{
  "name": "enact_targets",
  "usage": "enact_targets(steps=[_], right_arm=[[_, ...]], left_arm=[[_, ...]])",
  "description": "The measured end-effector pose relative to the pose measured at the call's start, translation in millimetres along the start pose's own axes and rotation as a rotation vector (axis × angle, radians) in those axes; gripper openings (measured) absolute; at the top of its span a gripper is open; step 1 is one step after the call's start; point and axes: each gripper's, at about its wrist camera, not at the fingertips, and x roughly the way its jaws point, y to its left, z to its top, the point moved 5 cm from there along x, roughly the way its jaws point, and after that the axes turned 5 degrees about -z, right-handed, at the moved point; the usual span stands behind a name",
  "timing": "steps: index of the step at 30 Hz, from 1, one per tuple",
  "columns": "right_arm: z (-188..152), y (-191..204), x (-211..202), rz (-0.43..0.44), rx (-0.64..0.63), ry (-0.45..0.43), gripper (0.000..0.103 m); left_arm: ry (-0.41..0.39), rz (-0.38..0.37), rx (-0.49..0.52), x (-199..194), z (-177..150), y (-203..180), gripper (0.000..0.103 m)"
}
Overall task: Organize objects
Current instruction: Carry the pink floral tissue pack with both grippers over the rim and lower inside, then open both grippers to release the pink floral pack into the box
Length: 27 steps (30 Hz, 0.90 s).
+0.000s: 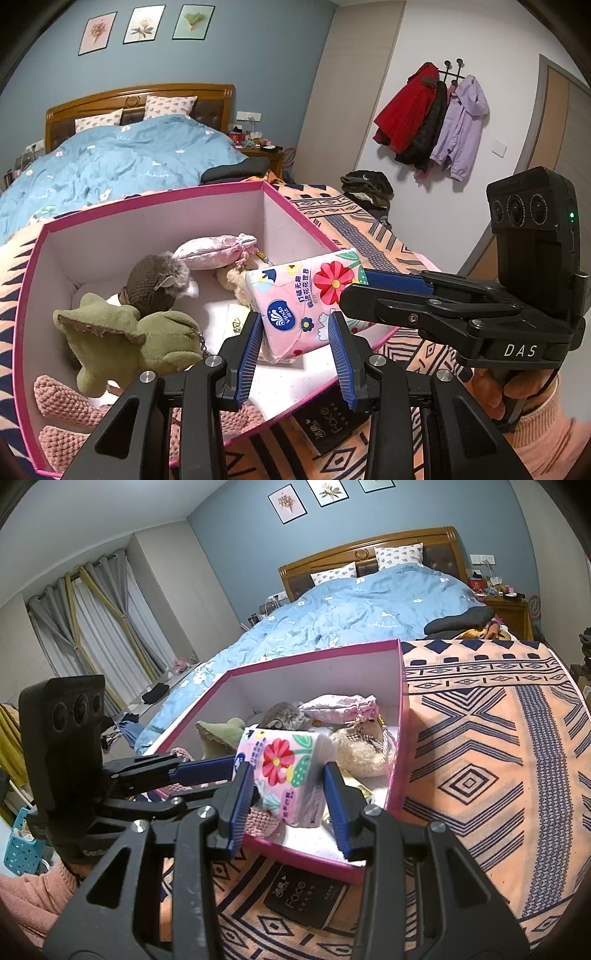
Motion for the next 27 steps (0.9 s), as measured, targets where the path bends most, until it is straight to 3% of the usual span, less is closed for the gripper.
enact_targets(steps=[27], right_arm=[[-3,-3,22,-0.063,-0.004,0.044,0.042]], left_arm=[[0.046,0.006,-0.05,18,-4,17,0.036]])
